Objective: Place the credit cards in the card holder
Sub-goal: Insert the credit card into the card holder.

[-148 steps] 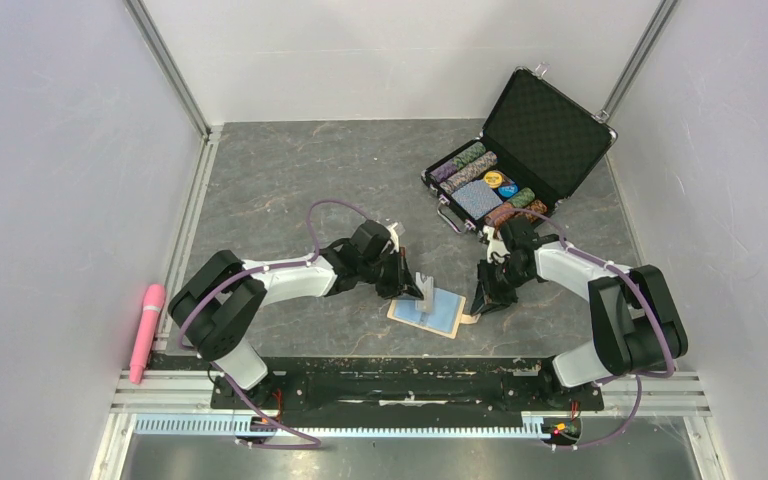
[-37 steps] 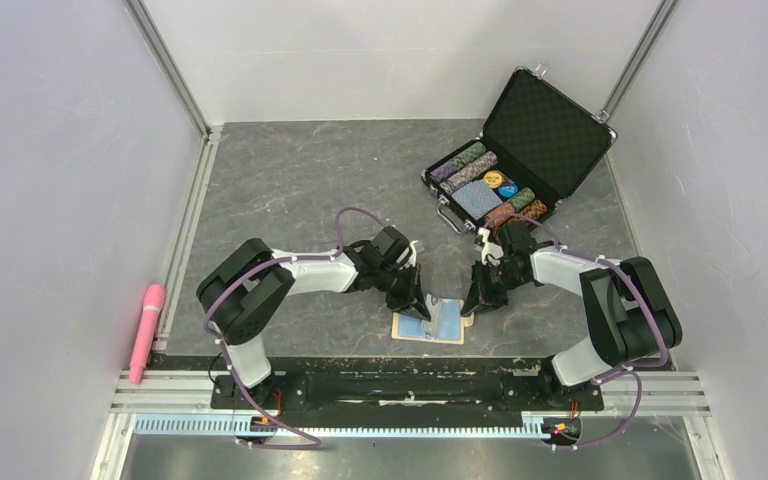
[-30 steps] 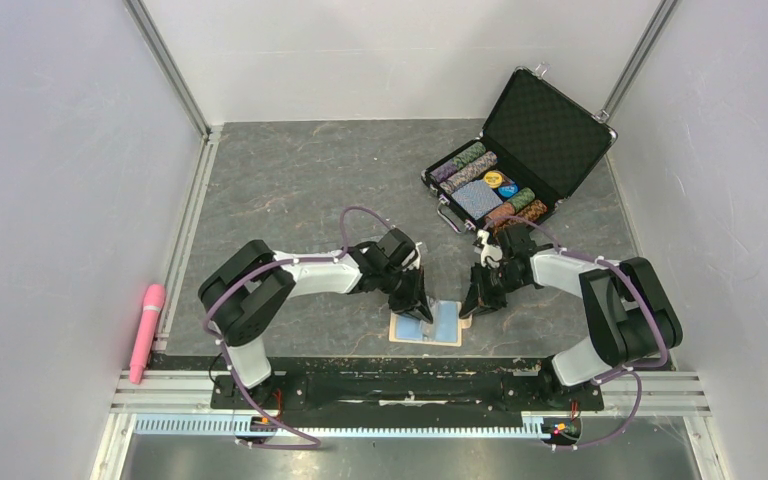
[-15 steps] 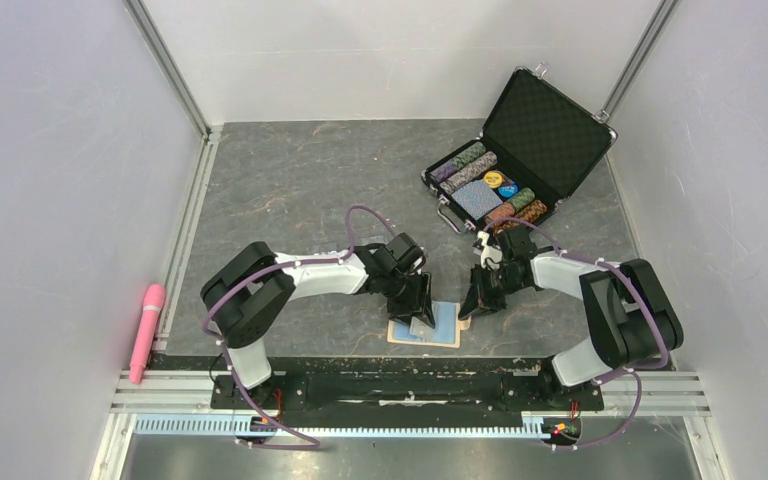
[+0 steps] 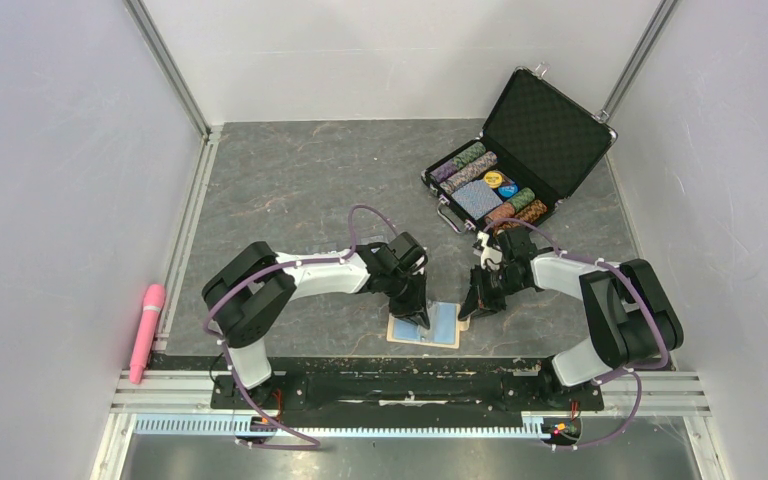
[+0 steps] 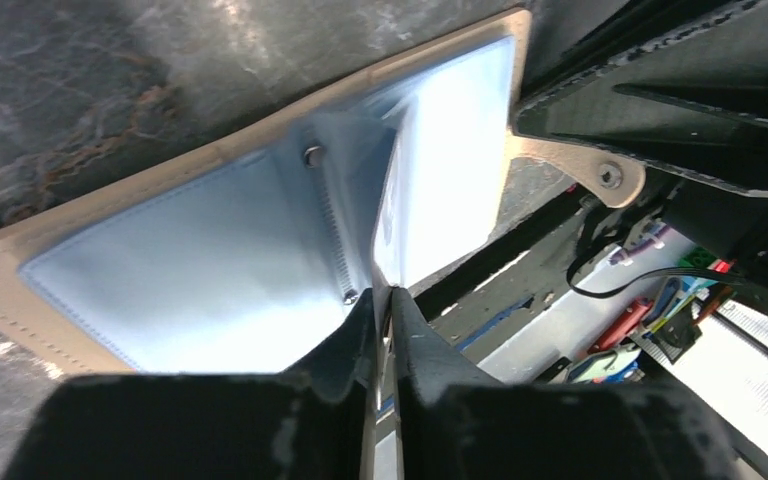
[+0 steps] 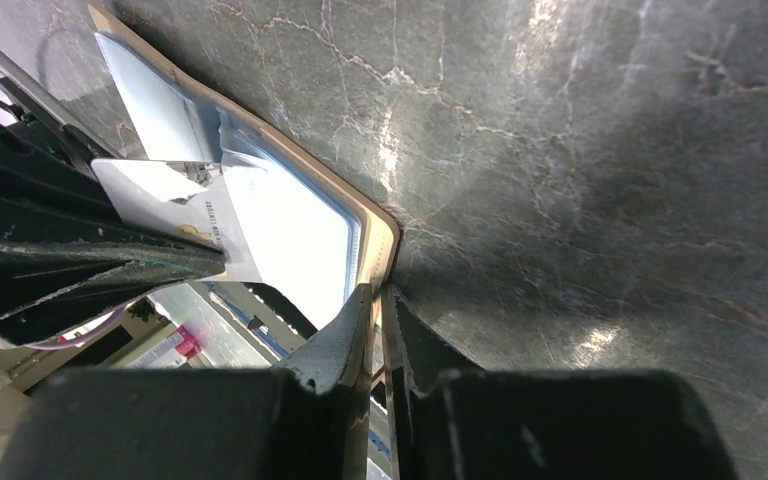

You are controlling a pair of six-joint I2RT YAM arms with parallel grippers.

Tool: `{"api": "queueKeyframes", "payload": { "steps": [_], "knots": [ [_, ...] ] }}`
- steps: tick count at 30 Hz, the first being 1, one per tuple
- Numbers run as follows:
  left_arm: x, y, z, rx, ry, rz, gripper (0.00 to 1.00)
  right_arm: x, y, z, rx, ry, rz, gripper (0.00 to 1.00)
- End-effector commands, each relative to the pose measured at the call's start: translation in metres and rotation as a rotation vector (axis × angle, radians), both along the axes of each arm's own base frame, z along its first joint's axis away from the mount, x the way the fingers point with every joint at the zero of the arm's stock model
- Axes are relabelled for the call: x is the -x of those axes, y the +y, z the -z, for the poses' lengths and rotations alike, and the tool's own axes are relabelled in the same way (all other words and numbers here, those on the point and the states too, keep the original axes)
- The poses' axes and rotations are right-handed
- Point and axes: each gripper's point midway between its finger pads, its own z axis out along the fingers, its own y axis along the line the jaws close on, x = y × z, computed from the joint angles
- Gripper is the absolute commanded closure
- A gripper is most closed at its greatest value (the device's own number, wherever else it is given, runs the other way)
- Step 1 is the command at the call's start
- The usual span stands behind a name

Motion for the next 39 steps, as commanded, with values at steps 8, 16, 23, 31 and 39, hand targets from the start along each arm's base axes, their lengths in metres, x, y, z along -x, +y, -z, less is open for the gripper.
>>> {"api": "queueKeyframes", "payload": {
  "steps": [8, 16, 23, 31, 39],
  "knots": [
    [0.002, -0.018, -0.002, 0.062, 0.021, 0.019, 0.76, 0.009, -0.011, 0.015, 0.074, 0.006, -0.011, 0.90],
    [-0.002, 0.013, 0.002, -0.103, -0.046, 0.053, 0.49, 0.009, -0.011, 0.016, 0.075, 0.008, -0.011, 0.90],
    [-0.008, 0.024, -0.003, -0.202, -0.093, 0.106, 0.46, 0.007, -0.010, 0.016, 0.073, 0.010, -0.014, 0.90],
    [-0.008, 0.026, -0.002, -0.235, -0.107, 0.142, 0.45, 0.006, -0.009, 0.015, 0.071, 0.014, -0.019, 0.91],
    [0.000, 0.013, 0.007, -0.204, -0.065, 0.174, 0.48, 0.008, -0.008, 0.017, 0.069, 0.025, -0.026, 0.91]
  ]
}}
